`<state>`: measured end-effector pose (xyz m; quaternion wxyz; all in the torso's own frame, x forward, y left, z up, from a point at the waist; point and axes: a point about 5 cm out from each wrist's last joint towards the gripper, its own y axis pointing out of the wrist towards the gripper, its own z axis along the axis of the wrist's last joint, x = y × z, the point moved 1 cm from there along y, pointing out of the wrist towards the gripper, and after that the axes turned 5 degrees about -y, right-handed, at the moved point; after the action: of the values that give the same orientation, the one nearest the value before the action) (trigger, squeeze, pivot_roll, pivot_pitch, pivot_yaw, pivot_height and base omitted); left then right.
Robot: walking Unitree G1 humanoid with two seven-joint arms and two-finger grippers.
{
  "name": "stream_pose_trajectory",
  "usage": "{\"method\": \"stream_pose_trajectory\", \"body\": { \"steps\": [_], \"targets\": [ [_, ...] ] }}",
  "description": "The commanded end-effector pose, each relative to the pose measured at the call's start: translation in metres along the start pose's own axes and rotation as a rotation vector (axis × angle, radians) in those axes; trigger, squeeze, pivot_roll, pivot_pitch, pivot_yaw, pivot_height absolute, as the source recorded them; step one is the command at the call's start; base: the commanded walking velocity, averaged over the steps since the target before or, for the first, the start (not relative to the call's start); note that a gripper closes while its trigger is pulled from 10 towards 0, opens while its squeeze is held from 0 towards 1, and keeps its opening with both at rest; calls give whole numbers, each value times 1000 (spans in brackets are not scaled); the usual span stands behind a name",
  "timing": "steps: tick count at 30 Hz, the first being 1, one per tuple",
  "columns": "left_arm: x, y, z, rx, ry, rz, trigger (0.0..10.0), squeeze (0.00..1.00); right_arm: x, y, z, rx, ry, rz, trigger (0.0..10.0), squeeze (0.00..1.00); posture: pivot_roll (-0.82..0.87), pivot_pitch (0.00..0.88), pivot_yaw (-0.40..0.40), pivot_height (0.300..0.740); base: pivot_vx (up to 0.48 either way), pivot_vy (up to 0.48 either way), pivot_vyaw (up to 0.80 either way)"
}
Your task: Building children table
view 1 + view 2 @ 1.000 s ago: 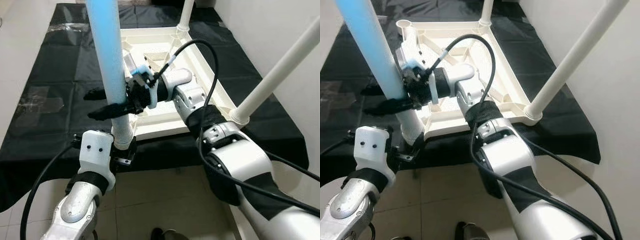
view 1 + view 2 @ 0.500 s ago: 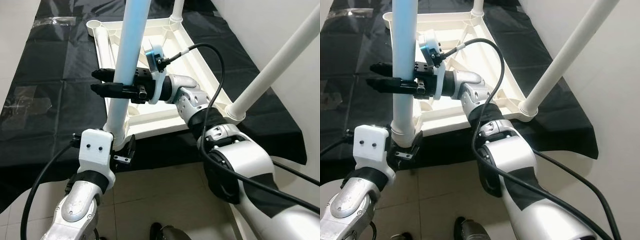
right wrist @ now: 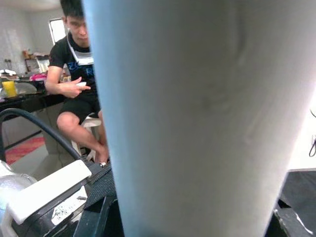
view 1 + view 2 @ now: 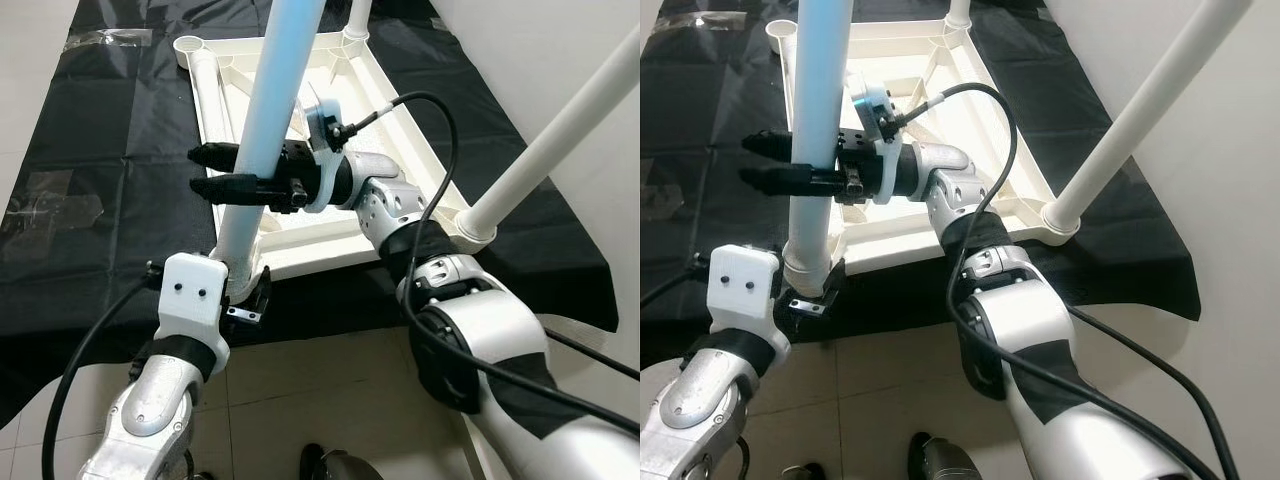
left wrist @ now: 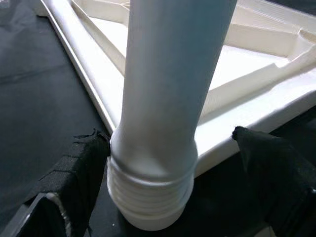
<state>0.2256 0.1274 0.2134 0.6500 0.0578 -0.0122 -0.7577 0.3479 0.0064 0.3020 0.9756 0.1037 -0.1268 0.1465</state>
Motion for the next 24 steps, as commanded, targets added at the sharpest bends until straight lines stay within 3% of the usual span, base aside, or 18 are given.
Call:
{"method": "stream_pose_trajectory", "body": {
  "steps": [1, 16, 24],
  "targets": [
    [2, -6, -8, -35, 28, -5, 10000, 0, -22, -4, -62, -164, 231, 49, 10000, 0, 151, 281, -148, 740, 0, 0, 0],
    [5, -20, -17, -61, 60, 45, 10000, 0, -21, -4, -77, -326, 161, -38, 10000, 0, 144, 269, -153, 740, 0, 0, 0],
    [0, -22, -24, -75, 88, 97, 10000, 0, -13, -6, -87, -396, 195, -208, 10000, 0, 140, 254, -156, 740, 0, 0, 0]
  ]
}}
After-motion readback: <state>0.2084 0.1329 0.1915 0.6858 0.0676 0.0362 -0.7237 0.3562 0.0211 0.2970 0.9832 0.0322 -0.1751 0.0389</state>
